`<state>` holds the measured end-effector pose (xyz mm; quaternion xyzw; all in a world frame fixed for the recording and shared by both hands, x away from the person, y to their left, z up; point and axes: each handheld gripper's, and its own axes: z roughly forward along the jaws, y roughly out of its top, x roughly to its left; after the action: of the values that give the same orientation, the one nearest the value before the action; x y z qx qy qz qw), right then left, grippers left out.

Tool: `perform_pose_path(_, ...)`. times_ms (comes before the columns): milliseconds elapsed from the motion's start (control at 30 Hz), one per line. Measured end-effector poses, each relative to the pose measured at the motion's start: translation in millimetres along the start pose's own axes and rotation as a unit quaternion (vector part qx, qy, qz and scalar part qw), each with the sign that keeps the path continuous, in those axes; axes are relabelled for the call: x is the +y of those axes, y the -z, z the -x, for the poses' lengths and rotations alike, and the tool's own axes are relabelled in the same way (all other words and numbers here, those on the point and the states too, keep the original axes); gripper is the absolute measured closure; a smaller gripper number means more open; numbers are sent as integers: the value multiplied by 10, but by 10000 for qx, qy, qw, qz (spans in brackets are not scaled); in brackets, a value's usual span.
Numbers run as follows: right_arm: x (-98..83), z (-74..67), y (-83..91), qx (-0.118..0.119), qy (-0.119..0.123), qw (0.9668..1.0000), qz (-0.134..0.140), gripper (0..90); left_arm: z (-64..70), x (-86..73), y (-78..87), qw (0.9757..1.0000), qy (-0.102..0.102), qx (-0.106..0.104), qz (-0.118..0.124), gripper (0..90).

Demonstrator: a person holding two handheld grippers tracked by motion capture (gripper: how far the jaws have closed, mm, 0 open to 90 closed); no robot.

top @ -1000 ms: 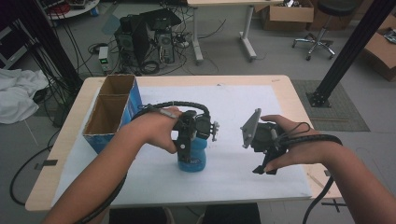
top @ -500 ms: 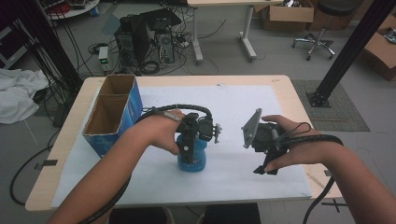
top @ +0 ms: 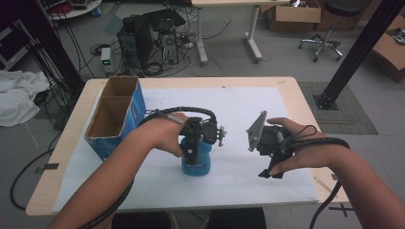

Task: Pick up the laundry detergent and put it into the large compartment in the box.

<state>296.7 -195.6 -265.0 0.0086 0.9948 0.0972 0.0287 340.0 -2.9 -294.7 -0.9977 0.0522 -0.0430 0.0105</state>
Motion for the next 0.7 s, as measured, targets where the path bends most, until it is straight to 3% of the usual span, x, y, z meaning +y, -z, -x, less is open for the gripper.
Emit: perform_pose_path(700,-14,10,-10,36,-38,10000,9,161,-15,19,-18,9999,3,142,-9,240)
